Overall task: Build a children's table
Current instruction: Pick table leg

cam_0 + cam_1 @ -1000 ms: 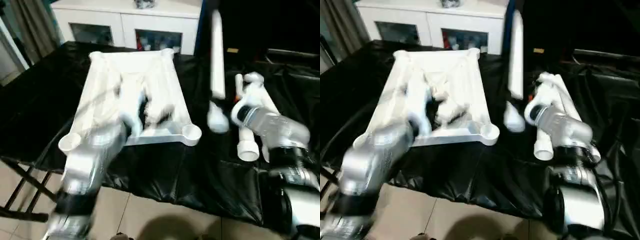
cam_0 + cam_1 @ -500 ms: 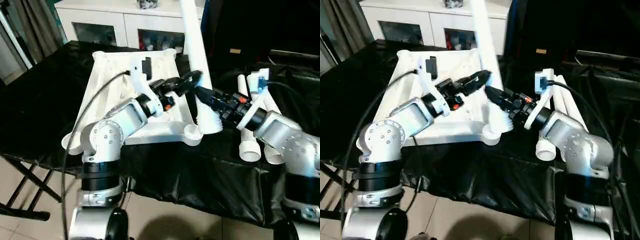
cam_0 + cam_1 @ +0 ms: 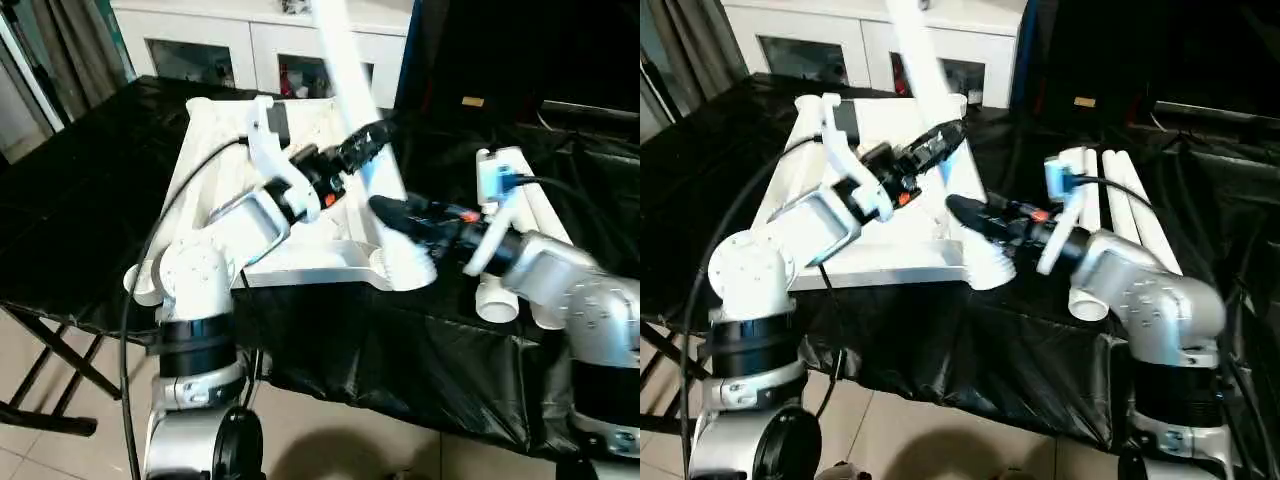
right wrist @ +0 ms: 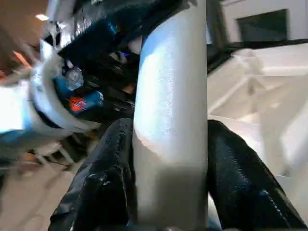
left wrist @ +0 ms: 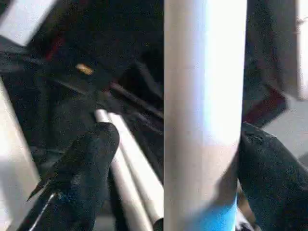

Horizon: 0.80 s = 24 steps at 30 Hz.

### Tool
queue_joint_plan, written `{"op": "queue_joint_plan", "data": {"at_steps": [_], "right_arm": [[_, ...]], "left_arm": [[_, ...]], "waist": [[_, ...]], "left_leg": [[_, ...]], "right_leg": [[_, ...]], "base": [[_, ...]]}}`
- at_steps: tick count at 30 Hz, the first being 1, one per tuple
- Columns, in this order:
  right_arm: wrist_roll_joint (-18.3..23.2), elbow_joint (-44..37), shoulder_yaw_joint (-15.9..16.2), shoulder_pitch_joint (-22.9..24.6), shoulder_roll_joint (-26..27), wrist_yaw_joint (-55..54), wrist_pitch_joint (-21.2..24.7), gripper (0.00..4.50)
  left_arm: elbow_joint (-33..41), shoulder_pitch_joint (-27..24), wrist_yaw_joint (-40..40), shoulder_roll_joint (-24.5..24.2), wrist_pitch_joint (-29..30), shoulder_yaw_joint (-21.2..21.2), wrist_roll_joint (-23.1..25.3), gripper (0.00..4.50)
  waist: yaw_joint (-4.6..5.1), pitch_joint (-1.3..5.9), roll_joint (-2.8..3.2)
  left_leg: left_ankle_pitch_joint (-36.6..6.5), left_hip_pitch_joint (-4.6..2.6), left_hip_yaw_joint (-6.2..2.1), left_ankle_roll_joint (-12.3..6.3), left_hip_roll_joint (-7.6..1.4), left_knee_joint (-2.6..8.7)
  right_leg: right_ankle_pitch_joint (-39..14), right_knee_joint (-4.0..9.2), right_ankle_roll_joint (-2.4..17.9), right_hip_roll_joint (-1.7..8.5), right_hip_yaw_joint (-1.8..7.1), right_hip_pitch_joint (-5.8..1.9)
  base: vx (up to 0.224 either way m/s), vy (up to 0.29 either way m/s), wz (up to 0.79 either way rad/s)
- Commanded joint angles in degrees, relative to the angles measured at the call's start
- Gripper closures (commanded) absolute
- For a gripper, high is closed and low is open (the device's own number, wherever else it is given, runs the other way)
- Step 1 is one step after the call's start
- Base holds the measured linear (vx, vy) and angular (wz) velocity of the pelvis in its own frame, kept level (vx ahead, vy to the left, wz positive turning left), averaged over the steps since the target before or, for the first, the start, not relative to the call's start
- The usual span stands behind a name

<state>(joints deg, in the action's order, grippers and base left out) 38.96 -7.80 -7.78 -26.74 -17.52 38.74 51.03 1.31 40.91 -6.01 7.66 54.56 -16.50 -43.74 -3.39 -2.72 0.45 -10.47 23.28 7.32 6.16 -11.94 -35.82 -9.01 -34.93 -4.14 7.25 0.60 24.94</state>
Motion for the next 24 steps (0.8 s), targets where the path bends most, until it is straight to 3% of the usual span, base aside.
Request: {"op": "queue_joint_plan", "data": {"at_steps": [1, 4, 5, 8, 9, 10, 12, 14, 16, 17, 18, 24], "right_arm": [[-0.89, -2.98, 0.98, -1.68, 0.53, -1.4, -1.56, 2.63], [-4.17, -3.47, 3.62, -2.8, 1.67, -4.59, -3.71, 2.63], [-4.96, -3.28, 4.05, -3.14, 2.07, -5.28, -4.26, 2.63], [-6.13, -2.7, 4.59, -3.69, 2.71, -6.59, -5.13, 2.63], [-7.06, -2.32, 5.06, -4.01, 3.02, -7.39, -5.93, 2.63], [-7.58, -2.1, 5.28, -4.19, 3.25, -7.88, -6.27, 2.63], [-8.66, -1.78, 5.8, -4.44, 3.57, -9.07, -7.09, 2.63], [-9.28, -1.78, 6.16, -4.51, 3.66, -9.57, -7.47, 2.63], [-9.87, -1.99, 6.55, -4.45, 3.6, -9.83, -7.69, 2.63], [-10.09, -2.13, 6.75, -4.4, 3.55, -9.91, -7.83, 2.63], [-10.21, -2.26, 6.94, -4.32, 3.53, -9.98, -8.01, 2.63], [-10.51, -2.89, 7.6, -4.04, 3.1, -9.28, -8.68, 2.63]], "left_arm": [[-0.35, 1.94, 2.15, 1.5, -0.84, 0.05, 1.54, 0.8], [-0.55, 2.87, 5.42, 1.94, -0.94, 0.88, 2.42, 0.92], [-0.85, 3.11, 6.08, 2.24, -0.9, 0.79, 2.36, 1.15], [-1.29, 3.31, 6.74, 2.84, -0.69, 0.73, 2.06, 1.24], [-1.76, 3.33, 7.08, 3.19, -0.76, 0.94, 1.97, 1.43], [-2.09, 3.33, 7.33, 3.34, -0.77, 1.09, 1.98, 1.43], [-2.66, 3.37, 8.2, 3.74, -1.23, 1.24, 1.83, 1.65], [-2.98, 3.47, 8.69, 3.79, -1.63, 1.29, 1.82, 1.81], [-3.31, 3.58, 9.1, 3.75, -2.37, 1.29, 2.19, 2.03], [-3.43, 3.65, 9.04, 3.72, -2.53, 1.21, 2.03, 2.03], [-3.54, 3.69, 8.78, 3.66, -2.68, 1.16, 1.73, 2.15], [-4.5, 3.7, 7.14, 3.88, -4.24, 1.43, 1.05, 2.55]], "waist": [[-0.28, 4.3, -1.26], [-0.18, 4.3, -1.28], [-0.18, 4.28, -1.27], [-0.23, 4.26, -1.22], [-0.36, 4.24, -0.71], [-0.29, 4.22, -1.02], [-0.31, 4.27, -0.95], [-0.3, 4.34, -0.56], [-0.22, 4.31, -0.65], [-0.26, 4.34, -0.28], [-0.16, 4.29, -0.47], [-0.08, 4.29, -0.3]], "left_leg": [[-6.17, -0.13, 2.57, -0.59, 1.97, 4.51], [-5.4, -0.22, 2.53, -0.29, 1.96, 4.48], [-5.48, -0.21, 2.56, -0.28, 1.99, 4.46], [-5.84, -0.28, 2.61, -0.11, 2.03, 4.46], [-6.03, -0.36, 2.55, 0.0, 2.0, 4.48], [-5.94, -0.3, 2.61, 0.05, 2.07, 4.45], [-5.84, -0.29, 2.54, 0.34, 2.09, 4.49], [-5.83, -0.34, 2.45, 0.52, 2.09, 4.48], [-6.55, -0.34, 2.46, 0.75, 2.12, 4.53], [-6.65, -0.41, 2.39, 0.86, 2.12, 4.51], [-7.04, -0.4, 2.41, 0.85, 2.11, 4.54], [-7.6, -0.41, 2.38, 0.78, 2.12, 4.55]], "right_leg": [[-11.96, 3.97, 8.43, -2.41, -1.65, -3.69], [-9.5, 3.7, 8.82, -2.5, -1.68, -3.69], [-9.33, 3.71, 8.88, -2.52, -1.66, -3.69], [-9.08, 3.68, 9.05, -2.53, -1.61, -3.67], [-8.75, 3.58, 9.19, -2.5, -1.6, -3.61], [-8.33, 3.68, 9.05, -2.6, -1.6, -3.68], [-7.76, 3.59, 8.98, -2.62, -1.62, -3.77], [-6.75, 3.45, 9.23, -2.59, -1.62, -3.81], [-6.95, 3.57, 9.14, -2.61, -1.65, -3.91], [-6.81, 3.48, 9.22, -2.58, -1.64, -3.87], [-6.93, 3.55, 9.22, -2.64, -1.66, -3.85], [-6.66, 3.59, 9.44, -2.64, -1.65, -3.88]], "base": [[0.0, 0.0, 0.0], [0.0, 0.0, 0.0], [0.0, 0.0, 0.0], [0.0, 0.0, 0.0], [0.0, 0.0, 0.0], [0.0, 0.0, 0.0], [0.0, 0.0, 0.0], [0.0, 0.0, 0.0], [0.0, 0.0, 0.0], [0.0, 0.0, 0.0], [0.0, 0.0, 0.0], [0.0, 0.0, 0.0]]}}
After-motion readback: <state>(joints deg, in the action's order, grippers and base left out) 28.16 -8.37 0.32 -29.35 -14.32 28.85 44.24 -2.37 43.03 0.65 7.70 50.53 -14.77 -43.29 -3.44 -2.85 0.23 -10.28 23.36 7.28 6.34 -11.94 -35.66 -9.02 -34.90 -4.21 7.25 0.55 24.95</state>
